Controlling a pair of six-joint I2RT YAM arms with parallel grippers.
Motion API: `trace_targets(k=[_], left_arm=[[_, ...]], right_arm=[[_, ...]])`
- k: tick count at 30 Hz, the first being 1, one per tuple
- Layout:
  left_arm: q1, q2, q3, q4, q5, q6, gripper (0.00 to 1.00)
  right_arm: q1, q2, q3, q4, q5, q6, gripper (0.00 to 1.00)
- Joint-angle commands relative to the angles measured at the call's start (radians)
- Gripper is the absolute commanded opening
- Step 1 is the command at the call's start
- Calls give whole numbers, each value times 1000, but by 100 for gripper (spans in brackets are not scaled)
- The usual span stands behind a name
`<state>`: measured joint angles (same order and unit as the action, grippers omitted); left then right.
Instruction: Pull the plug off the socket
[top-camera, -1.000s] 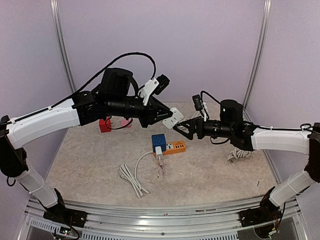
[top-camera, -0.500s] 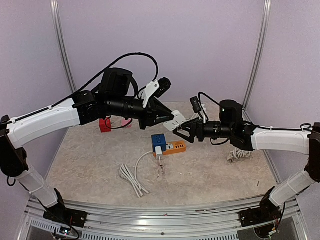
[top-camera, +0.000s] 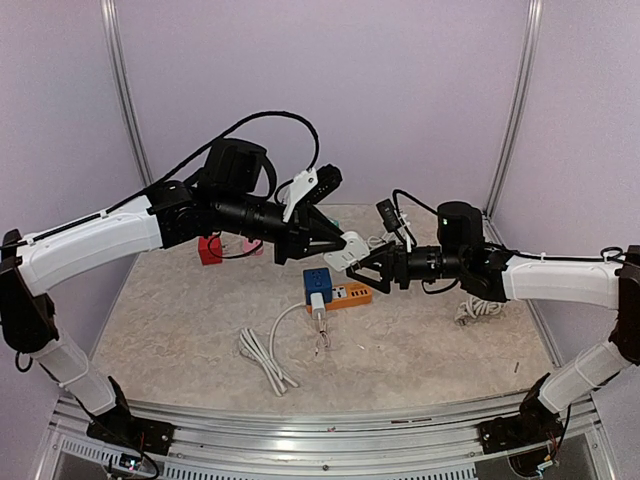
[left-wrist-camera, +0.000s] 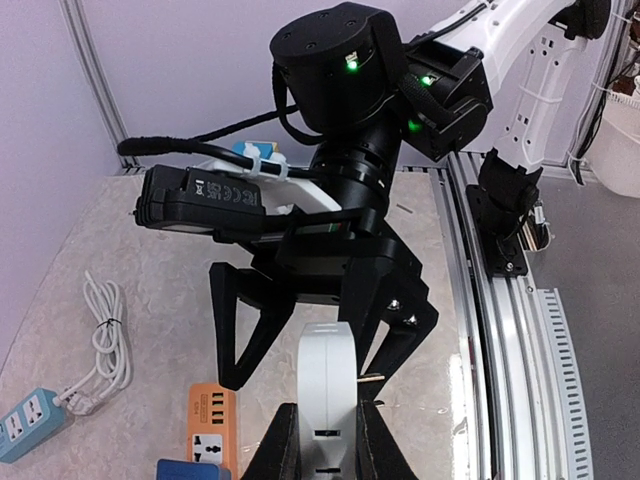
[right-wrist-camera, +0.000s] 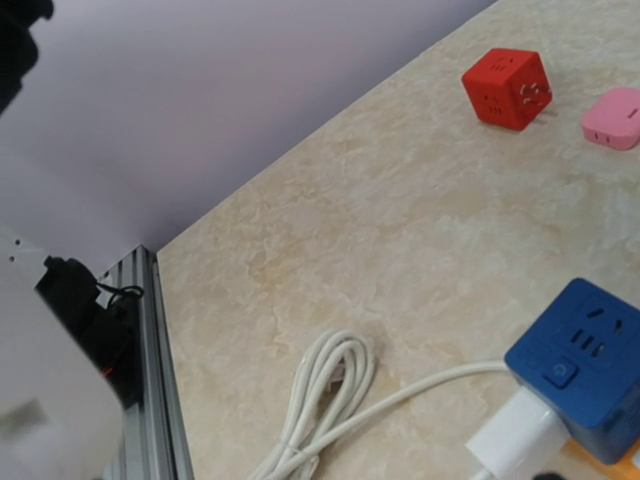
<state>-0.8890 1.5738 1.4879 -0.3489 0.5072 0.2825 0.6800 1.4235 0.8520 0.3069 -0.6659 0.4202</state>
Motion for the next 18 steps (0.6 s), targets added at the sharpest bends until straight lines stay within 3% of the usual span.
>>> trace_targets(k=[1,10,18], left_arm=[[0,31,-11,-69,37,18,0],[5,45,-8,-75,41,19,0],[-3,39,-2,-82,77,23,0]], right_arm=[[8,-34,38,47,-30,9,90],[15,-26,41,67,-54,26,90],[15,-27,45,31,22,15,88]])
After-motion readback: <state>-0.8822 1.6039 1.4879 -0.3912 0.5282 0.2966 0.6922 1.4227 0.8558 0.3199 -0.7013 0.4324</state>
